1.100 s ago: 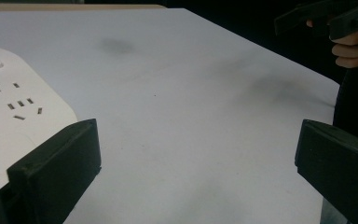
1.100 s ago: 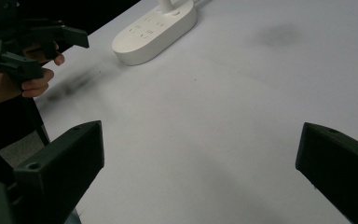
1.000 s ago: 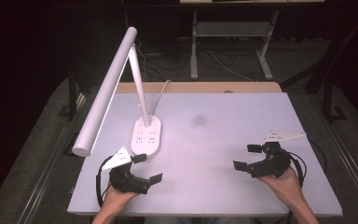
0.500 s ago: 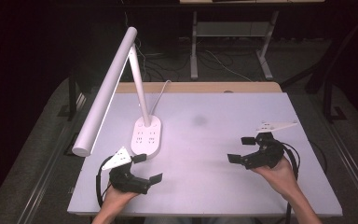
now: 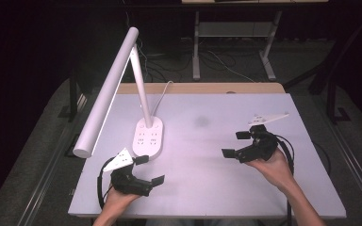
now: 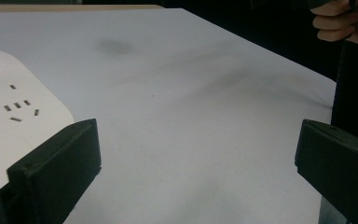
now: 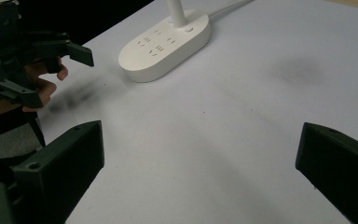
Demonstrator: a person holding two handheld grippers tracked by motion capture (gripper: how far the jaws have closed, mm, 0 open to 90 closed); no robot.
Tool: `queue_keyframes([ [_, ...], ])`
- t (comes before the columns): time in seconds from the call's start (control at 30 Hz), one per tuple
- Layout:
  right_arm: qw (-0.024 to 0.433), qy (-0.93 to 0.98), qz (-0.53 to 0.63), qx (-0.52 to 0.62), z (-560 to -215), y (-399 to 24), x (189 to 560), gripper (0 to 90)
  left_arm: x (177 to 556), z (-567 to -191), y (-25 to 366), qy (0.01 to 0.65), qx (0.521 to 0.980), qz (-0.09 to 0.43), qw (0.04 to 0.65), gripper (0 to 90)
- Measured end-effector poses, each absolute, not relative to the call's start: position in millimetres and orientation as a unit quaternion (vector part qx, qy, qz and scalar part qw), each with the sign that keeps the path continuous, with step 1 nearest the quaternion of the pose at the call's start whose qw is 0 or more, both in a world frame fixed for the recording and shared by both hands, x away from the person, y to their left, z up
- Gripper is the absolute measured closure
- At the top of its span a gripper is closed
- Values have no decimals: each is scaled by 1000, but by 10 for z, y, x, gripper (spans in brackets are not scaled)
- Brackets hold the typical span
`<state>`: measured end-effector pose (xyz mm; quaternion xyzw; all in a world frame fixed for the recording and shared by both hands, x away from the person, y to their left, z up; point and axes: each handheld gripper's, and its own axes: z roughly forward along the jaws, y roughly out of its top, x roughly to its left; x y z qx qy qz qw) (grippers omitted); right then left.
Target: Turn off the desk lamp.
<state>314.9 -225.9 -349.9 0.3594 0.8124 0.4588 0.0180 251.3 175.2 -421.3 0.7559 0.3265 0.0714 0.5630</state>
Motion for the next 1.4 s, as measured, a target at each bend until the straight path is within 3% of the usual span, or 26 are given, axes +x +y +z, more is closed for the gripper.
queue_keyframes([
  [1.4,-18,838,444,317,-3538,-1207,3660,11,2501,-4210,1750,320,757,65,566,0],
])
